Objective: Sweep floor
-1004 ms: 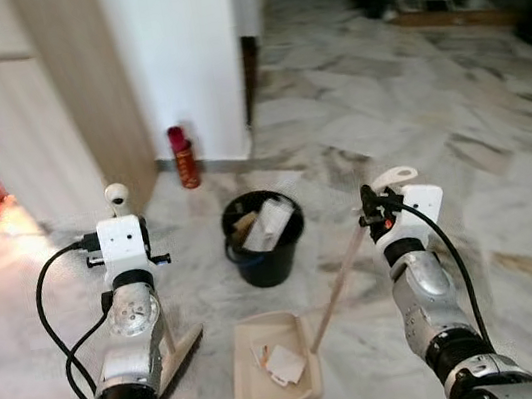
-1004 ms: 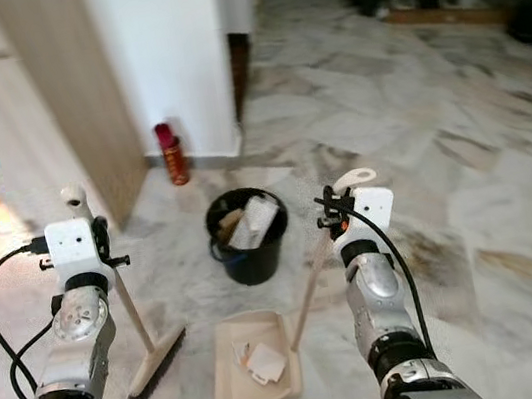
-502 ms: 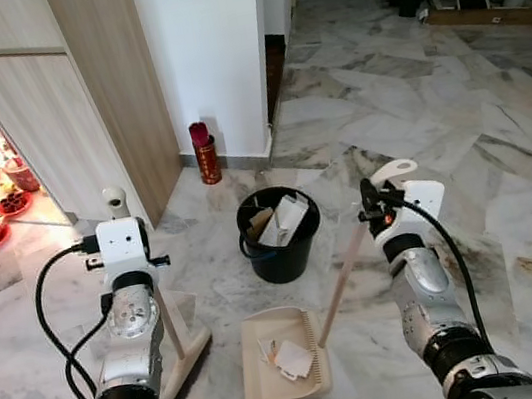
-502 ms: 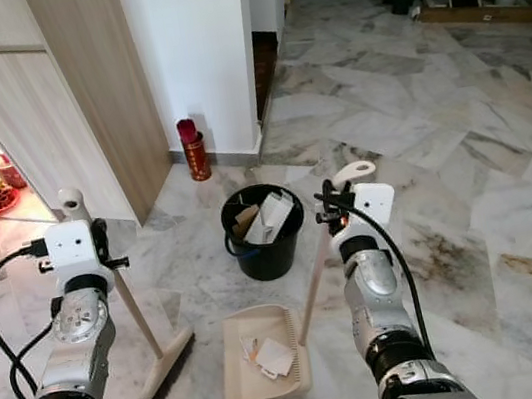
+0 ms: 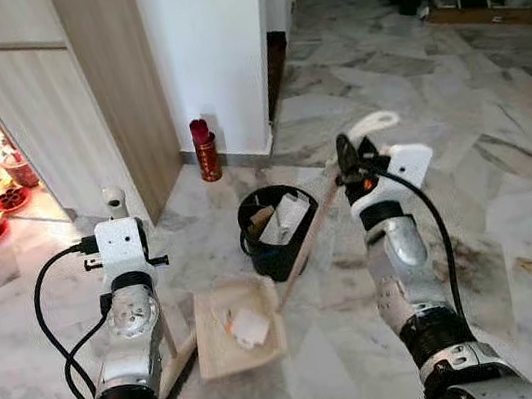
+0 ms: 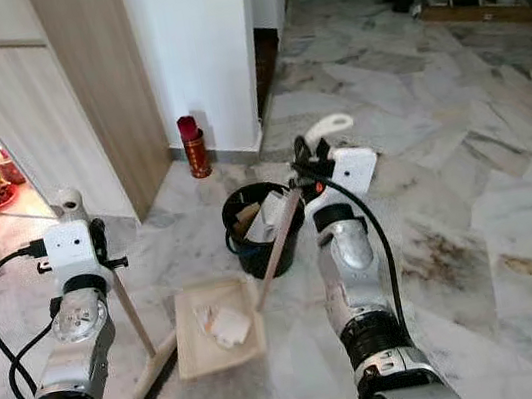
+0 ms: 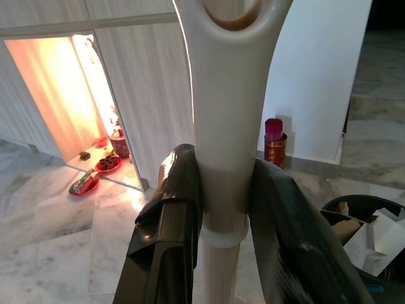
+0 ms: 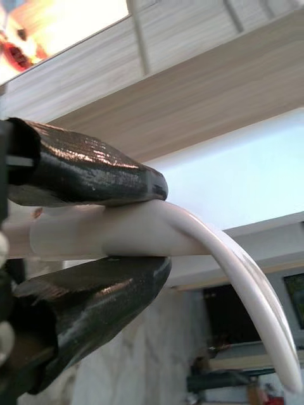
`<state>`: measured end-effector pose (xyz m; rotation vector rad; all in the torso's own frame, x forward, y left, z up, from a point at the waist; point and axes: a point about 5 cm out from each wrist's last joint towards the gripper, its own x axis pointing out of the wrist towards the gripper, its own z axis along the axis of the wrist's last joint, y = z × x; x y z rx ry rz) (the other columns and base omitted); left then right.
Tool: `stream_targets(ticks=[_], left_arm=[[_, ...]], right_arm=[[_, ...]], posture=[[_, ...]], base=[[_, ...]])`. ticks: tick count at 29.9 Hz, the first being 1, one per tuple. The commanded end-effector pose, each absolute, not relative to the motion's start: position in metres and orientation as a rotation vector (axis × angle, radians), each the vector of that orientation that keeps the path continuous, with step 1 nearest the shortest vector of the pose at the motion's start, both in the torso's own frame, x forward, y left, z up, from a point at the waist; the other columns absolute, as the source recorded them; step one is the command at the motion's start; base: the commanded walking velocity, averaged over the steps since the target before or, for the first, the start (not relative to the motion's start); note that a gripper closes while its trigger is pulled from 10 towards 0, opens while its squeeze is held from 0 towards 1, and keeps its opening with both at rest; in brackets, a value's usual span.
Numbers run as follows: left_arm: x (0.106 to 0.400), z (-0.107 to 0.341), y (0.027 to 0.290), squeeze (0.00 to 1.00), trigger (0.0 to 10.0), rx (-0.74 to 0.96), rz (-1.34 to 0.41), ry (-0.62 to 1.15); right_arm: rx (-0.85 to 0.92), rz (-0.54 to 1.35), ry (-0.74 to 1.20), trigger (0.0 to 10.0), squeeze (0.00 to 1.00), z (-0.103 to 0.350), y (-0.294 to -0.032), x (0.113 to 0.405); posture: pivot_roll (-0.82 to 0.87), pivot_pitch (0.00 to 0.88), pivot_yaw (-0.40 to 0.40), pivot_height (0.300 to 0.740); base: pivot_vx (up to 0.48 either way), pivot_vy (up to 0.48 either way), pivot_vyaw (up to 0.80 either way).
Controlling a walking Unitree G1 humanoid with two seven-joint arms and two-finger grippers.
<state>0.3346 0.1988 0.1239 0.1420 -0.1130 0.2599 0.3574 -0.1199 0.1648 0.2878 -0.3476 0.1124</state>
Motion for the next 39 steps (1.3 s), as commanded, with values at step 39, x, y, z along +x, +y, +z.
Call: stream_targets(ticks=[39], left_arm=[[0.338, 0.131, 0.197, 0.0, 10.0, 0.13, 0.255, -0.137]], right_arm=[[0.275, -0.066, -0.637, 10.0, 0.0, 0.247, -0.156, 0.357]], posture=[[0.15, 0.0, -0.054, 0.74]], base=[[0.0, 0.0, 0.0]])
